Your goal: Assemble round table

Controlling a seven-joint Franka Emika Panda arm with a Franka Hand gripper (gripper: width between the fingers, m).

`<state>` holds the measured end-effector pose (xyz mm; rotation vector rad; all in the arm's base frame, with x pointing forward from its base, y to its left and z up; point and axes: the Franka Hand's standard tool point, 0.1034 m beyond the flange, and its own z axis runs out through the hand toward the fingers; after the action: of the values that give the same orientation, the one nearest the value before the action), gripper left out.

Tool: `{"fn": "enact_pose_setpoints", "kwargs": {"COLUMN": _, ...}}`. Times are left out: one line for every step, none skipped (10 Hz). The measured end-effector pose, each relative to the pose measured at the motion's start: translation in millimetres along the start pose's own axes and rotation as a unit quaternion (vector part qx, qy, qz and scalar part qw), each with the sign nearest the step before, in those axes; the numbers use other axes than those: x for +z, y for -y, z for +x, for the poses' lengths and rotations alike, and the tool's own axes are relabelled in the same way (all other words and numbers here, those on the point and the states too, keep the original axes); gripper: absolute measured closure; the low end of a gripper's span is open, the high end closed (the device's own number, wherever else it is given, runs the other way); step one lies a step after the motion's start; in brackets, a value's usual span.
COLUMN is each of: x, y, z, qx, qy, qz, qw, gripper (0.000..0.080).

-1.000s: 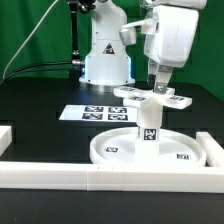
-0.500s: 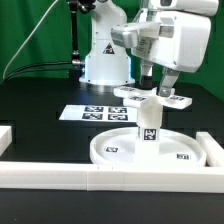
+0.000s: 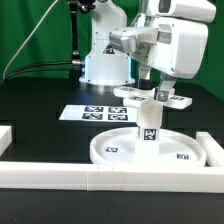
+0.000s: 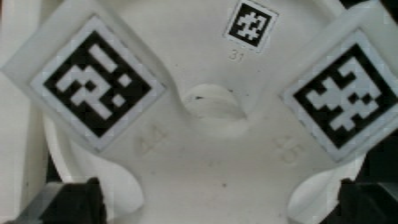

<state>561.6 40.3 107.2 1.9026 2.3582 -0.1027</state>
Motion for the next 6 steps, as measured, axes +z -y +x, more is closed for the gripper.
{"fn": "enact_pose_setpoints", "kwargs": {"x": 1.2, "y": 0.5, "z": -0.1, "qx": 0.0, "qy": 0.0, "qz": 0.001, "qw": 1.0, "gripper": 0.015}}
{"fn": "enact_pose_setpoints", "kwargs": {"x": 1.8, "y": 0.8, "z": -0.2, "qx": 0.0, "qy": 0.0, "qz": 0.002, "qw": 1.0, "gripper": 0.015}}
{"fn": "enact_pose_setpoints", "kwargs": {"x": 3.0, "y": 1.4, "z": -0.8, "qx": 0.001, "qy": 0.0, "qz": 0.003, "qw": 1.0, "gripper": 0.015}}
{"fn": "enact_pose_setpoints", "kwargs": {"x": 4.5, "y": 2.2, "z": -2.0, "qx": 0.002, "qy": 0.0, "qz": 0.004, "qw": 1.0, "gripper": 0.015}}
{"fn": "enact_pose_setpoints", "kwargs": {"x": 5.3, "y": 2.7, "z": -2.8, "qx": 0.003, "qy": 0.0, "qz": 0.005, "qw": 1.0, "gripper": 0.0177}}
{"fn": "enact_pose_setpoints", "kwargs": {"x": 5.3, "y": 2.7, "z": -3.0, "qx": 0.003, "qy": 0.0, "qz": 0.005, "qw": 1.0, "gripper": 0.0177}}
